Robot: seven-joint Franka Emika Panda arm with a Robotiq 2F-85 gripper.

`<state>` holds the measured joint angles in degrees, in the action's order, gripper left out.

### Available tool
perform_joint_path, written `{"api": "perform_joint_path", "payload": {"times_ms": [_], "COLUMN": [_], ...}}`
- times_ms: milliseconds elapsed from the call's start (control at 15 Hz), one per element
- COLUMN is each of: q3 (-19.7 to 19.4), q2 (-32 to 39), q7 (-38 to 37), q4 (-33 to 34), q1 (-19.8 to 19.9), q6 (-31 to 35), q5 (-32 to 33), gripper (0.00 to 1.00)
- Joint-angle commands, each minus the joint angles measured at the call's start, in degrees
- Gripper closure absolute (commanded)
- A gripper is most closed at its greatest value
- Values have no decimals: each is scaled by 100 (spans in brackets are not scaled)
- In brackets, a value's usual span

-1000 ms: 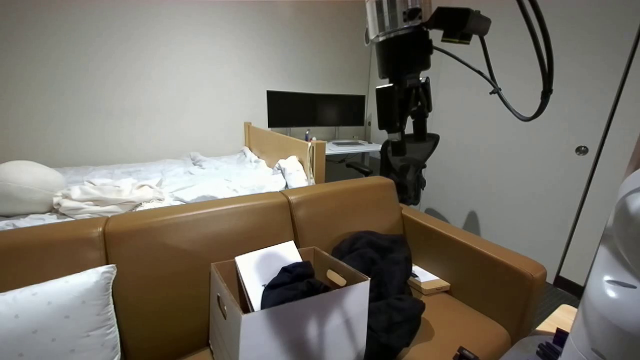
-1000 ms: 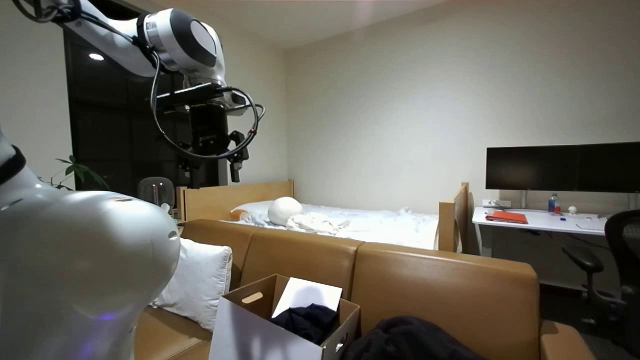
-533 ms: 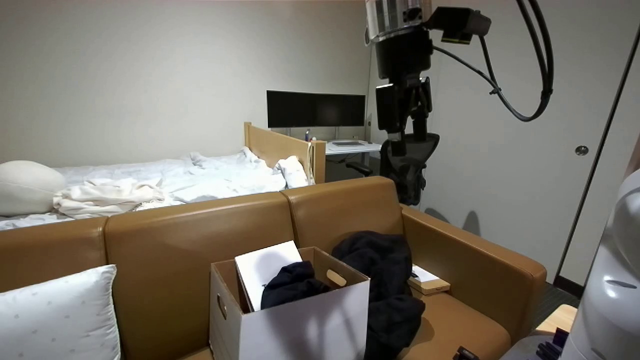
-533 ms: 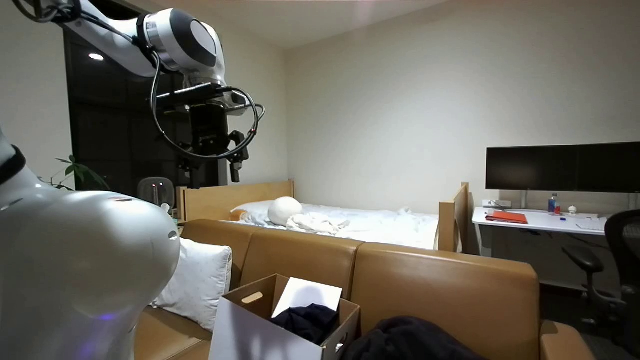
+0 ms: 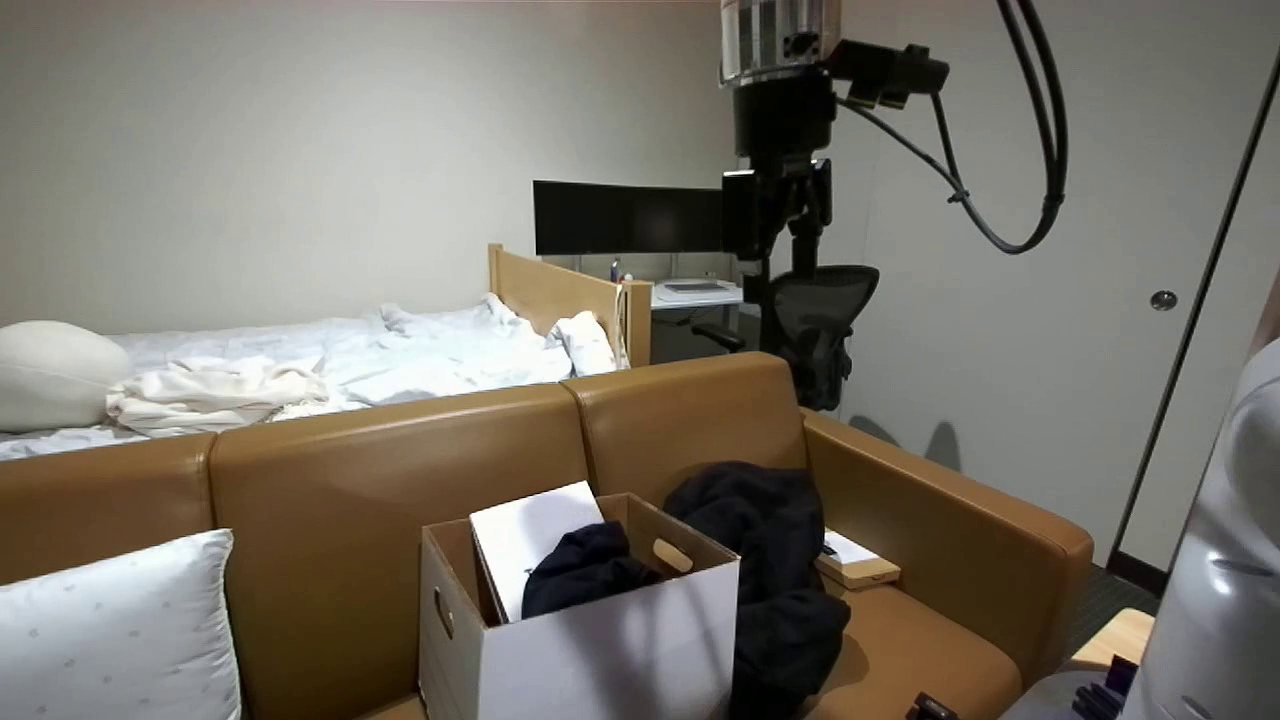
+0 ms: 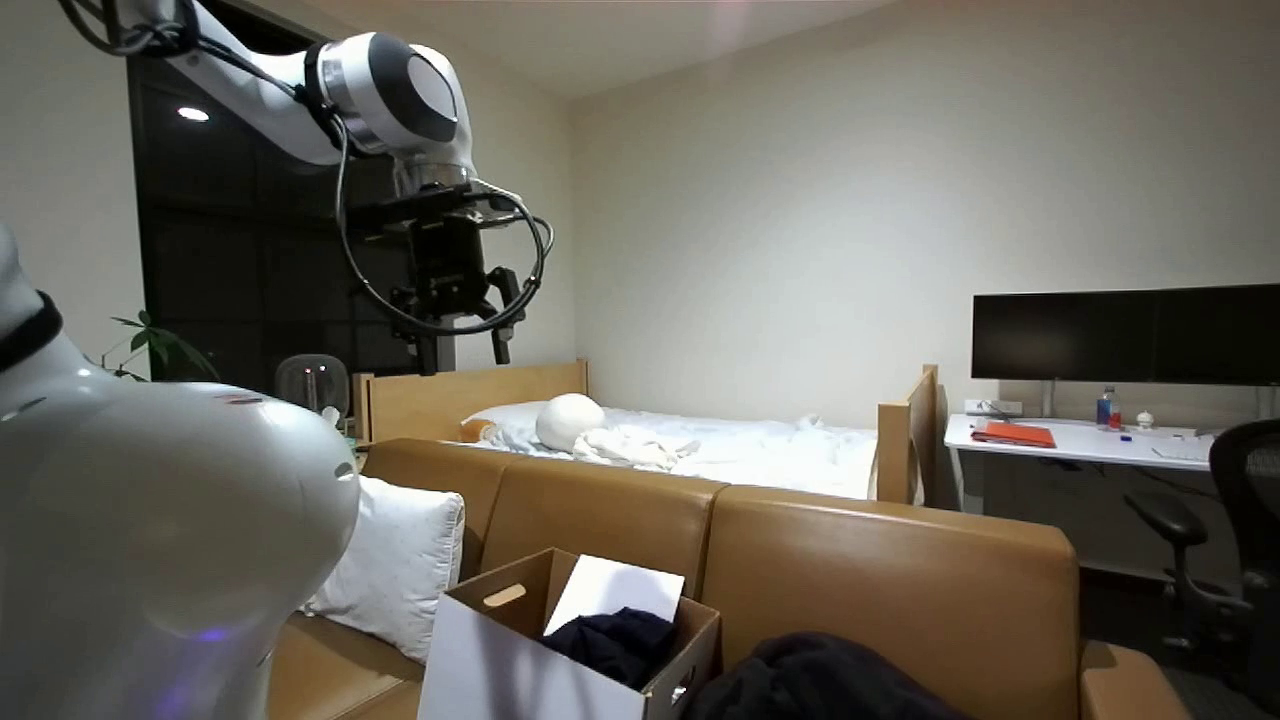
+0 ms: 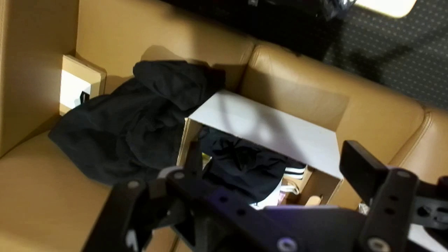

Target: Remove the jersey from the box and put it on the couch

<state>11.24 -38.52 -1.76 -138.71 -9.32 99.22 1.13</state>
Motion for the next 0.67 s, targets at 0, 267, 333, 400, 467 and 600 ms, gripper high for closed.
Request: {"api": "perform_joint_path", "payload": {"times_ms": [0,267,333,400,467,600], "q3": [-211,-274,-346,-281,-324,-380], "q2": [686,2099,2432,1651,1993,2448], "q7": [80,73,134,-4,1,8], "q4": [249,991,1225,672,852,1104], "q1": [130,310,324,232,252,267], "q6": [1219,2045,1691,1919,1901,1898], "q5": [86,277,201,181,177,174], "gripper": [0,0,0,0,0,0]}}
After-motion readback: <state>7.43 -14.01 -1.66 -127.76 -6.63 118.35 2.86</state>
